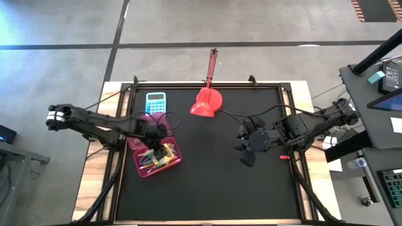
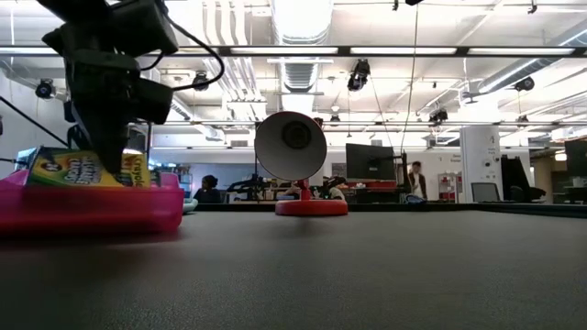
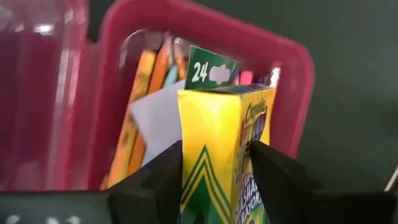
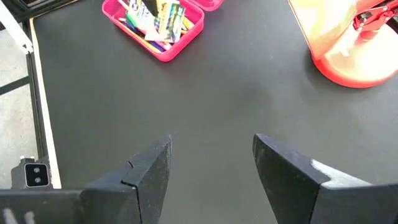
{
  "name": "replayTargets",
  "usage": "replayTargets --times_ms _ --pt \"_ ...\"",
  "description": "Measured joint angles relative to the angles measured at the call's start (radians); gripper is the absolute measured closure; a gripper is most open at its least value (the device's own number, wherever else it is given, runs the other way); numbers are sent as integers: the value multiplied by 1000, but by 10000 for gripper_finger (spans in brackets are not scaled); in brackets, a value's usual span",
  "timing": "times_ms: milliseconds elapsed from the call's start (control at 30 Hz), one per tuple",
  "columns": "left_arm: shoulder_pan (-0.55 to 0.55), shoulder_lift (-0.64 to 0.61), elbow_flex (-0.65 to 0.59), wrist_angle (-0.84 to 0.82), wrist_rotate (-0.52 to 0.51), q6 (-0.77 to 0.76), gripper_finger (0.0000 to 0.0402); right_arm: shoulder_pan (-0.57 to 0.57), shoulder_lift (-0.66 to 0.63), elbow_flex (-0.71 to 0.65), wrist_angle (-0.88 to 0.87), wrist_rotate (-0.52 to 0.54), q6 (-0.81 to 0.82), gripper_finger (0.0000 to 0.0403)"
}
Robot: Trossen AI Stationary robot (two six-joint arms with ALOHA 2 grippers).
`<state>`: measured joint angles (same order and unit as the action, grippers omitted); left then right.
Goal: Pack school essentials
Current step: Put the yellow crayon box into the red supply box, then close the red supply box
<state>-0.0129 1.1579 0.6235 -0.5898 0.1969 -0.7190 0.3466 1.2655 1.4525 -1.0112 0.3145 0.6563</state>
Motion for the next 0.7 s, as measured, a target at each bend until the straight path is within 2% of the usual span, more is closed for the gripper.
replayTargets --times_ms 167,467,567,700 --pt "18 -29 39 -116 -7 1 233 0 0 0 0 0 0 186" --pt "40 -114 69 -141 -112 25 233 0 0 0 5 0 0 186" --pt "49 -143 83 -182 -212 64 233 0 0 0 6 0 3 186" --pt "69 -172 124 -276 -459 102 233 0 0 0 7 0 14 186"
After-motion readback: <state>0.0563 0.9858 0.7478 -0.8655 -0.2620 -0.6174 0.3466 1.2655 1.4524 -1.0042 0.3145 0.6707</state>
